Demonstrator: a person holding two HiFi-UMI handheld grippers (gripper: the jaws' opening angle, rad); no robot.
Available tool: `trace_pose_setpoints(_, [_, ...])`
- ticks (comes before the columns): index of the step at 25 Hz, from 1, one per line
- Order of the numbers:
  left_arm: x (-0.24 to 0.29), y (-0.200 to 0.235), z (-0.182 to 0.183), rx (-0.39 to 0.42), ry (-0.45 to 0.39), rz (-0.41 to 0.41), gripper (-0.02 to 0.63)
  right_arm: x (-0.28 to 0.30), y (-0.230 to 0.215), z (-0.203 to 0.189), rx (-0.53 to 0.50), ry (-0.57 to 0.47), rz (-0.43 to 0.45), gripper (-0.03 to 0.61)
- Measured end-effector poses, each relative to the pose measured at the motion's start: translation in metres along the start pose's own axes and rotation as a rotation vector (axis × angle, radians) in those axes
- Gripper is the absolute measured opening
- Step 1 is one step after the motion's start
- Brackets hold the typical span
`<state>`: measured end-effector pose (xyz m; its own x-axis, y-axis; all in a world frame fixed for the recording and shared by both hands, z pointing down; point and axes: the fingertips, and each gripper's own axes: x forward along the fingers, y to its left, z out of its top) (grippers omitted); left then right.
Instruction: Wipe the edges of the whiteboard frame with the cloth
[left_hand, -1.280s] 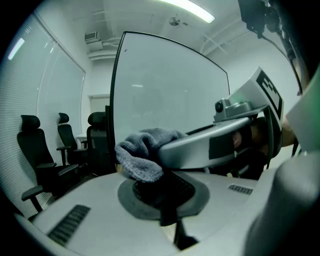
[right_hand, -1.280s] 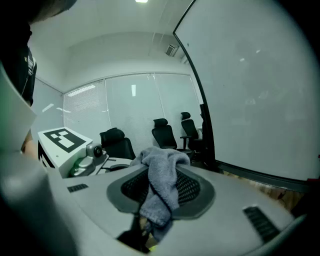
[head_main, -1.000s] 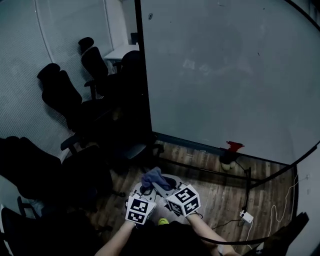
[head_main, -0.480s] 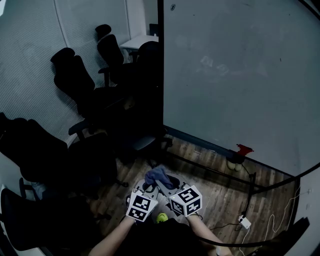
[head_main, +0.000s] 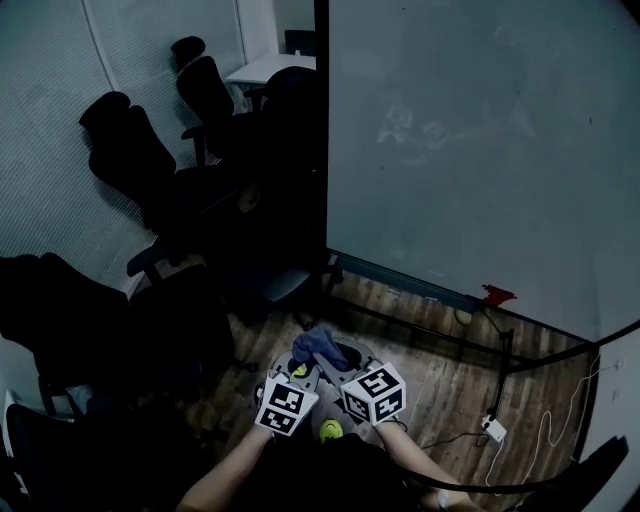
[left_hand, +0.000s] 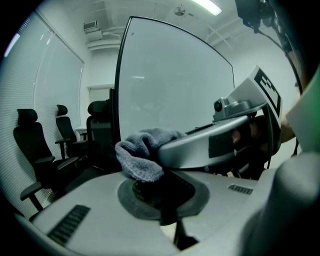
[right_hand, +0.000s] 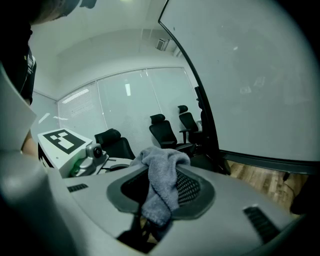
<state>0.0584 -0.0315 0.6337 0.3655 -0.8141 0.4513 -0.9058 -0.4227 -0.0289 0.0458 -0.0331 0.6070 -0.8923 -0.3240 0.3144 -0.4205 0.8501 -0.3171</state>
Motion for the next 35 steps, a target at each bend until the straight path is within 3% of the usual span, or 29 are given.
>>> trace_pose_setpoints(10, [0.054,0.043,-0.006,0.035,0.011,-0.143,0.015,0.048,-0.053,0.002,0.071,0.028,-0.121,0.106])
trace_pose_setpoints(17, [0.084,0.079,-0.002,0.090,-0.050,-0.116,0.015,0.079,-0.085,0.010,0.079,0.038,-0.200,0.106])
trace_pose_setpoints(21, [0.102,0.100,-0.001,0.080,-0.082,-0.115,0.015,0.096,-0.102,0.019,0.082,0.047,-0.233,0.106])
trace_pose_setpoints(30, [0.149,0.141,-0.005,0.051,-0.024,-0.137,0.015,0.136,-0.151,0.018,0.105,0.131,-0.364,0.106])
trace_pose_setpoints(35, [0.172,0.155,-0.011,0.039,0.000,-0.139,0.015,0.152,-0.174,0.015,0.130,0.175,-0.395,0.106])
